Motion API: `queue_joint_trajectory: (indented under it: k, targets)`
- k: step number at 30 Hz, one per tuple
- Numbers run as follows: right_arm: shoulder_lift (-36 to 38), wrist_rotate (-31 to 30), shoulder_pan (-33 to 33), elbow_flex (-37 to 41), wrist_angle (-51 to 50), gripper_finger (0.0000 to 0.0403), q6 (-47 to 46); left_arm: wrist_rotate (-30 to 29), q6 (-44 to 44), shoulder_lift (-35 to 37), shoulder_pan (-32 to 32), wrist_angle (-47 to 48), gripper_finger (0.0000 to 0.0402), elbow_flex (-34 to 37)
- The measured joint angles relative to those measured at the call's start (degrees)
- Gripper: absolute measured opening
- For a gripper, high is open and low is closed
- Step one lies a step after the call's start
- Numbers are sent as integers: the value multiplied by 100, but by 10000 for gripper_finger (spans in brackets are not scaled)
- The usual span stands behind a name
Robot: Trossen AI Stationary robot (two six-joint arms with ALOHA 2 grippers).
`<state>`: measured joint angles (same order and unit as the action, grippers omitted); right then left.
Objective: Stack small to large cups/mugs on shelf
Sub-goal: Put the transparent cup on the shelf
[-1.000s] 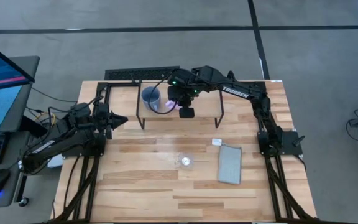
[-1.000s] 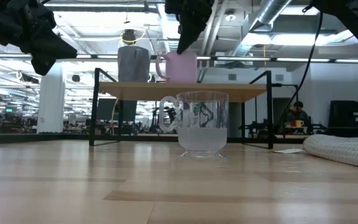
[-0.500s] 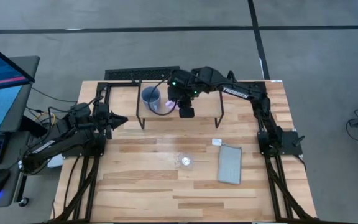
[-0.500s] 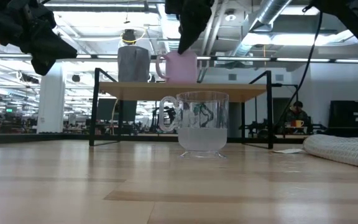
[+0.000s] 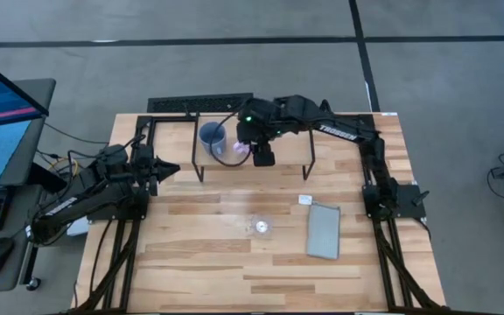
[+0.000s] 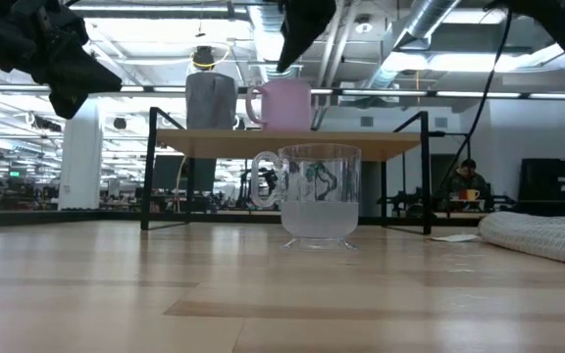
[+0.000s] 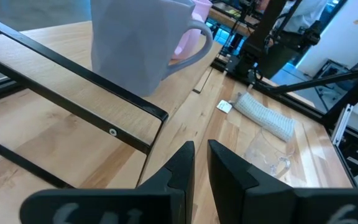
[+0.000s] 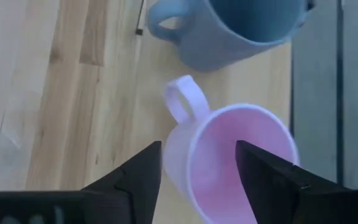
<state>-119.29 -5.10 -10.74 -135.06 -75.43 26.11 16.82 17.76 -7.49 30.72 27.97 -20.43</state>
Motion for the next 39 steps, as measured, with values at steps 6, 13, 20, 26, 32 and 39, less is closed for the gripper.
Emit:
queue_joint_trajectory:
  k: [6,13,20,26,32,39]
  targets:
    - [561,-120,-27,2,388,224,-36,0,0,0,0,-2,33,0]
    - [1204,641,132,1,504,223,-891,2,0,1,0,-2,33,0]
    - [1417,1111,633,1,344,223,-1110,34,0,0,0,0,33,0]
    - [1172,1111,1062,61,15,216,-913,223,-46,0,0,-52,33,0]
    - [1002,1125,1380,383,-85,204,-1289,244,-50,0,-2,-48,33,0]
    - [838,1106,1521,1080,-370,188,-1889,396,-76,2,-2,-50,33,0]
